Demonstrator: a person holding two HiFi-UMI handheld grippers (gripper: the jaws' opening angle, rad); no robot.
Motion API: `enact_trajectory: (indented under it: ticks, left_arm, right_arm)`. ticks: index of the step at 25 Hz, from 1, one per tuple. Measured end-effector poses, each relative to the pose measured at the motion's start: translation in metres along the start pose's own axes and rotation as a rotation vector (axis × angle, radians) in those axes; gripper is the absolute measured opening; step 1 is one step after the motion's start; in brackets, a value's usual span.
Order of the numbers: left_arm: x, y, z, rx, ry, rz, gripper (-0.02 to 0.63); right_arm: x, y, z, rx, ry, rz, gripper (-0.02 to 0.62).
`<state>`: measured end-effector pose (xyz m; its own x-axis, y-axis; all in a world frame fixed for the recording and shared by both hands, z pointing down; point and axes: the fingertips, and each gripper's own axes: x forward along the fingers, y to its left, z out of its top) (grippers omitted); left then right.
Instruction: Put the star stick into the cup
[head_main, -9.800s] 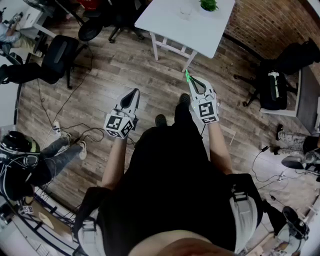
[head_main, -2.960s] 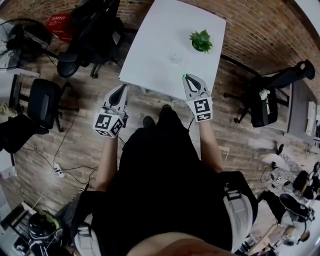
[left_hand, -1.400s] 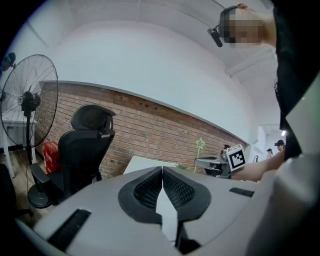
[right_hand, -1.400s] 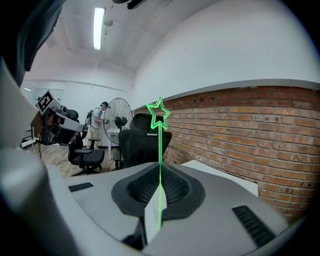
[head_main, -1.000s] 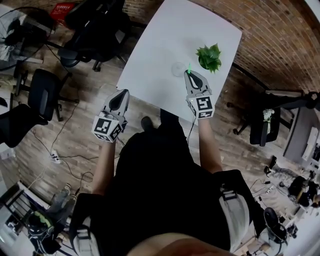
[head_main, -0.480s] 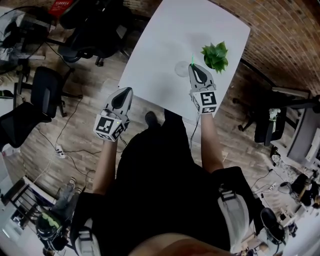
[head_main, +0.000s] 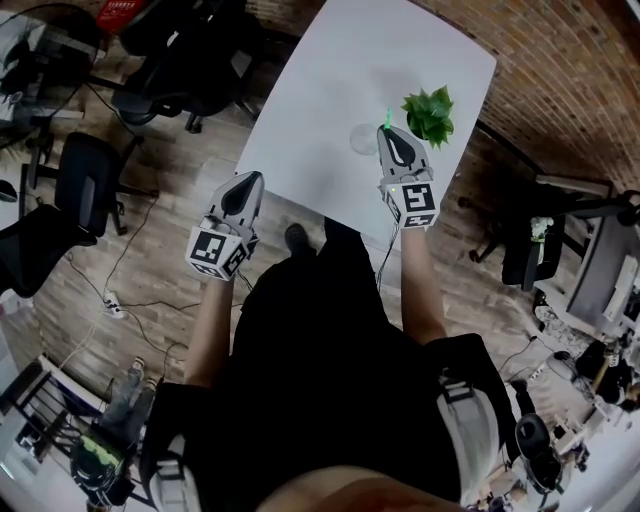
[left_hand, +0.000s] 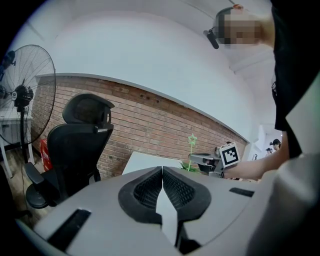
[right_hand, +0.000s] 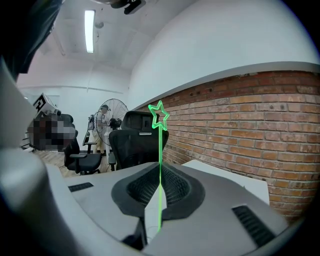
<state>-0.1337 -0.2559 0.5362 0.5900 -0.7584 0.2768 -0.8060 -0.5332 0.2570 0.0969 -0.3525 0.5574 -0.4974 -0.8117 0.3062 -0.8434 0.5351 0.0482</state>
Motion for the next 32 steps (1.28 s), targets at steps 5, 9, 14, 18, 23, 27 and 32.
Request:
enact_trajectory:
  ticks: [5, 9, 14, 18, 23, 27, 32]
  left_arm:
    - [0.0, 0.006, 0.0, 0.001, 0.01, 0.002, 0.021]
    - [0.0, 0.009, -0.002, 0.003, 0.02, 0.004, 0.021]
    - [0.002, 0.01, -0.004, 0.002, 0.025, -0.002, 0.021]
    - [0.005, 0.006, -0.003, 0.005, 0.025, -0.015, 0.021]
    - [0.009, -0.001, -0.003, 0.01, 0.025, -0.036, 0.021]
    - [0.009, -0.005, -0.004, 0.012, 0.028, -0.042, 0.021]
    - [0.01, -0.007, -0.003, 0.015, 0.026, -0.049, 0.021]
  right_arm:
    - [0.009, 0.0, -0.018, 0.024, 0.027, -0.01, 0.005]
    - [0.012, 0.002, -0.033, 0.033, 0.057, -0.014, 0.005]
    - [0.01, 0.002, -0.059, 0.023, 0.114, -0.025, 0.005]
    - [0.007, 0.001, -0.073, 0.063, 0.138, -0.035, 0.006]
    - [0.006, -0.002, -0.09, 0.083, 0.158, -0.047, 0.009]
    - [0.008, 0.001, -0.097, 0.081, 0.182, -0.044, 0.011]
    - [0.009, -0.002, -0.099, 0.085, 0.187, -0.053, 0.014]
